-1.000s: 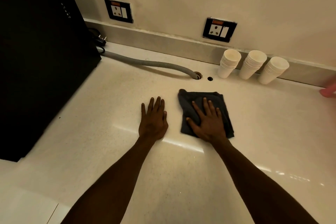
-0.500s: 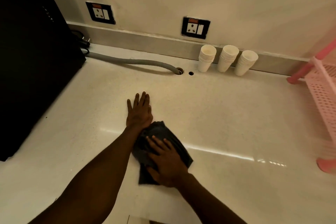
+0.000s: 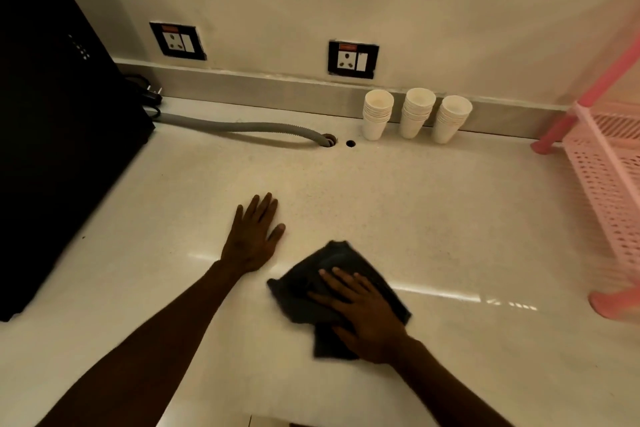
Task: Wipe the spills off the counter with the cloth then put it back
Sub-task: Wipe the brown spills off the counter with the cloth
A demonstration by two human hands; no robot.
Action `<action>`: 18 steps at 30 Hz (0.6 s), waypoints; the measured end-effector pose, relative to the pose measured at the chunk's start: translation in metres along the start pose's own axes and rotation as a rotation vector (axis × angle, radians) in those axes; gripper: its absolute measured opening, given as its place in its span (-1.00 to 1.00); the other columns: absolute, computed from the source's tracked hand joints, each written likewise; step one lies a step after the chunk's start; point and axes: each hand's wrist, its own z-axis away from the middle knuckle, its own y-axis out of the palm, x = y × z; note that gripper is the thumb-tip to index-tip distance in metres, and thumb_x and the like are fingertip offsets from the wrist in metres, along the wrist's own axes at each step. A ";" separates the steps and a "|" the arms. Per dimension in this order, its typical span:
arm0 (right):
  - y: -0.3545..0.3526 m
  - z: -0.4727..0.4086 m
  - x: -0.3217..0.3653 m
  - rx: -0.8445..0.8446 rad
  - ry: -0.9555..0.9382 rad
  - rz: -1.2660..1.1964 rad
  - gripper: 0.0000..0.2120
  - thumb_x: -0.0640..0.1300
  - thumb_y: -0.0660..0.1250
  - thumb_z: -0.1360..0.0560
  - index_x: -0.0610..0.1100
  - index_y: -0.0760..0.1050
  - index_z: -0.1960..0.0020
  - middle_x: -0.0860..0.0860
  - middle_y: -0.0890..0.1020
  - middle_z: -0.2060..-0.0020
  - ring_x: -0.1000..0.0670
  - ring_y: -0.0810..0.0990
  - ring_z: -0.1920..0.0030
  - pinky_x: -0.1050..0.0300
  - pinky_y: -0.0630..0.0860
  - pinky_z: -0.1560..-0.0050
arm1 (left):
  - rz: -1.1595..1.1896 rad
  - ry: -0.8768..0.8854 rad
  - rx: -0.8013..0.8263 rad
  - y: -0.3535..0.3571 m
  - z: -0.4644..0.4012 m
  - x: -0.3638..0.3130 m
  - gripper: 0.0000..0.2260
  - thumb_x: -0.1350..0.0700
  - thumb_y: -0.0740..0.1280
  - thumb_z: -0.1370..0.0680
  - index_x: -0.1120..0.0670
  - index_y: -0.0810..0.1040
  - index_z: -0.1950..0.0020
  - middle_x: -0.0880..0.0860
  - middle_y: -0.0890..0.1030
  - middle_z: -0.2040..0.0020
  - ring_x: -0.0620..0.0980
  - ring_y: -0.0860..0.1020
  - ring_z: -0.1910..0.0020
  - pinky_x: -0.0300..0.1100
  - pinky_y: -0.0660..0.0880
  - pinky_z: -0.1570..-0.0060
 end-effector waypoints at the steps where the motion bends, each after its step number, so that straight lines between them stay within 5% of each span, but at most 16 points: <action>1: -0.008 0.009 -0.019 -0.018 0.034 0.009 -0.44 0.19 0.07 -0.63 0.25 -0.02 -0.59 0.09 -0.03 -0.63 -0.01 -0.13 -0.62 -0.20 -0.09 -0.58 | -0.009 0.029 -0.003 0.003 0.007 0.001 -0.33 -0.27 -0.14 -0.61 0.04 -0.07 -0.65 0.02 -0.06 -0.67 0.03 -0.12 -0.65 0.10 -0.15 -0.62; 6: -0.048 0.003 -0.095 -0.071 0.353 0.062 -0.40 0.22 -0.04 -0.57 0.13 0.06 -0.59 -0.02 0.02 -0.61 -0.15 -0.01 -0.61 -0.32 0.10 -0.51 | -0.049 0.027 -0.013 0.013 0.004 0.002 -0.36 -0.26 -0.13 -0.64 -0.01 -0.11 -0.65 0.00 -0.09 -0.67 -0.01 -0.17 -0.65 0.10 -0.16 -0.62; 10: -0.050 -0.053 -0.107 -0.091 0.493 0.103 -0.35 0.27 -0.07 -0.56 0.12 0.01 -0.61 -0.06 0.01 -0.63 -0.15 -0.05 -0.61 -0.24 -0.04 -0.56 | -0.056 0.035 -0.041 0.016 0.005 0.003 -0.37 -0.26 -0.14 -0.64 0.00 -0.06 -0.66 0.01 -0.05 -0.67 0.00 -0.14 -0.65 0.12 -0.12 -0.62; 18: -0.018 -0.106 -0.028 0.003 0.147 0.110 -0.40 0.23 0.02 -0.60 0.14 0.04 -0.61 -0.05 0.03 -0.63 -0.13 -0.02 -0.61 -0.23 -0.01 -0.56 | 0.060 0.058 -0.115 0.016 0.003 0.007 -0.38 -0.22 -0.12 -0.63 0.01 0.06 -0.65 0.06 0.10 -0.66 0.02 0.03 -0.65 0.13 -0.03 -0.61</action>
